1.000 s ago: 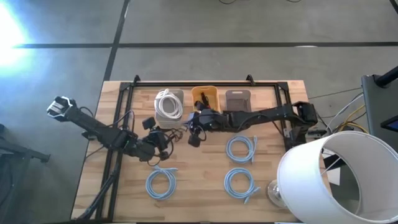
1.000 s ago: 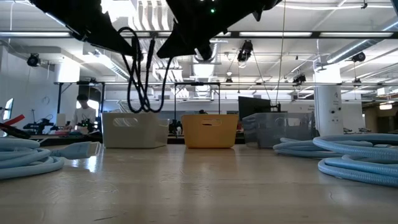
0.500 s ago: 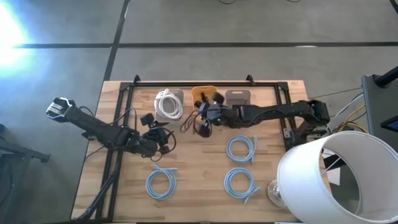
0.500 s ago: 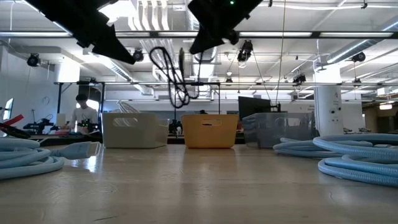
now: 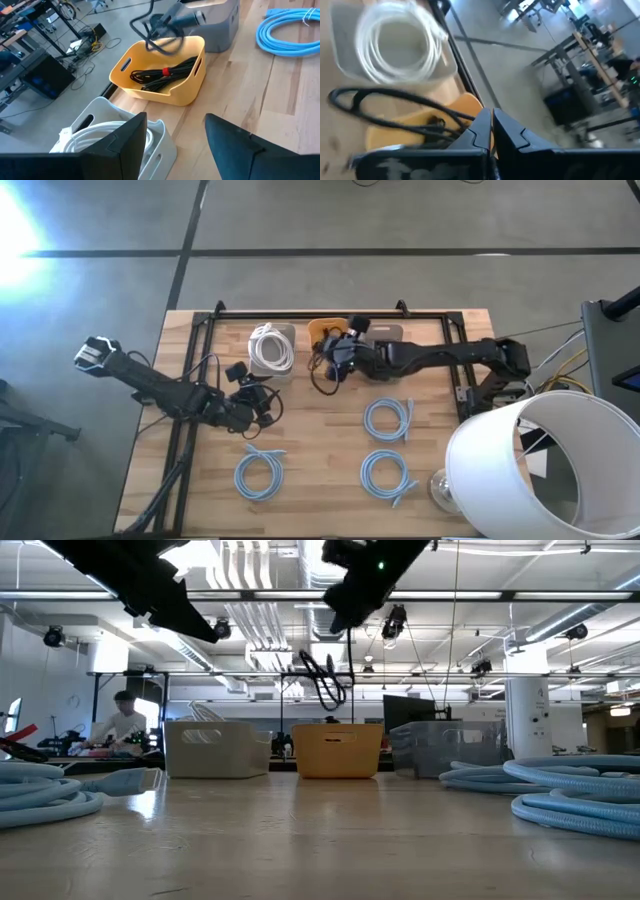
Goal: Sort HDMI cables
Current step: Put the black HDMI cable into the yellow bin
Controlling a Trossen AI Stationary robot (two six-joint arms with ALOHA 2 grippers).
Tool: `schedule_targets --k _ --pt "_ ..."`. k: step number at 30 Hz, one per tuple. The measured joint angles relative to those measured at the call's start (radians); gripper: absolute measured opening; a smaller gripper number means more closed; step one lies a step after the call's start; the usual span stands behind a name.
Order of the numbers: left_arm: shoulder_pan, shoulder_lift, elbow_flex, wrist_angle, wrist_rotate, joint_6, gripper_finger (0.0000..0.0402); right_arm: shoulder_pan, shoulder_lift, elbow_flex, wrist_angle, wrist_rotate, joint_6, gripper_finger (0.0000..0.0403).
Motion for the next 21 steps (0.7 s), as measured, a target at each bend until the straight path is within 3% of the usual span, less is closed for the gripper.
schedule_targets --k 12,21 --pt "0.000 0.000 -0.005 0.000 0.000 -0.001 0.0204 -0.079 0.155 -0.001 0.013 -0.005 -0.150 0.0012" --pt "0.000 0.000 -0.005 -0.002 0.000 -0.001 0.0204 -0.117 0.198 0.000 0.011 -0.008 -0.201 0.0059"
